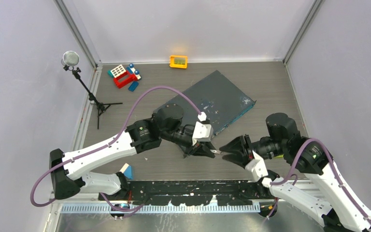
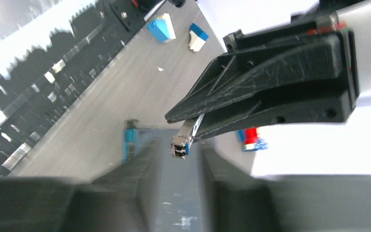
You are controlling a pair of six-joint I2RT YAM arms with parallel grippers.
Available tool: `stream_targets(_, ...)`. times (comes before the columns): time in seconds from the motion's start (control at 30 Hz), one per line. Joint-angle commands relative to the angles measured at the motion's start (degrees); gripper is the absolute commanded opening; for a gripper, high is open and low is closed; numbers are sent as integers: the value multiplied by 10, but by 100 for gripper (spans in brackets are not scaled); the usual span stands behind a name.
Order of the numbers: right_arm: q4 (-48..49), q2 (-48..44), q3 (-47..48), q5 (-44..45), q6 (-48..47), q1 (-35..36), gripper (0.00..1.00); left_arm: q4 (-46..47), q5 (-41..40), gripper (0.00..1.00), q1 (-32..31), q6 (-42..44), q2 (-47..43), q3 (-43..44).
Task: Insert the plug into the switch port
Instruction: Pick up the plug from the corner of the board.
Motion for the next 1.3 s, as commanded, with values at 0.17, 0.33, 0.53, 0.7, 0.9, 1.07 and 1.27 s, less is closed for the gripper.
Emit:
stream_targets(0.17, 201, -26, -18, -64, 514, 1, 77, -32, -130, 0, -1, 77, -34, -3)
stream_targets(0.33, 476, -96, -140, 127, 1002, 1, 77, -19, -213, 0, 0, 157, -81, -52)
stream_targets(0.53, 425, -143, -160, 336, 1049, 1, 80, -28, -204, 0, 0, 273, -147, -91)
stream_targets(0.7, 498, -142, -201, 218, 962, 1, 82, -48, -182, 0, -2, 313, -169, -93)
stream_targets(0.9, 556, -113, -227, 130, 756, 1, 82, -69, -182, 0, -1, 339, -166, -83)
stream_targets(1.07, 617, -87, -240, 133, 728, 2, 77, -69, -168, 0, -1, 341, -165, -81)
stream_targets(1.27, 609, -49, -219, 119, 731, 11, 68, -68, -191, 0, -1, 341, -147, -73)
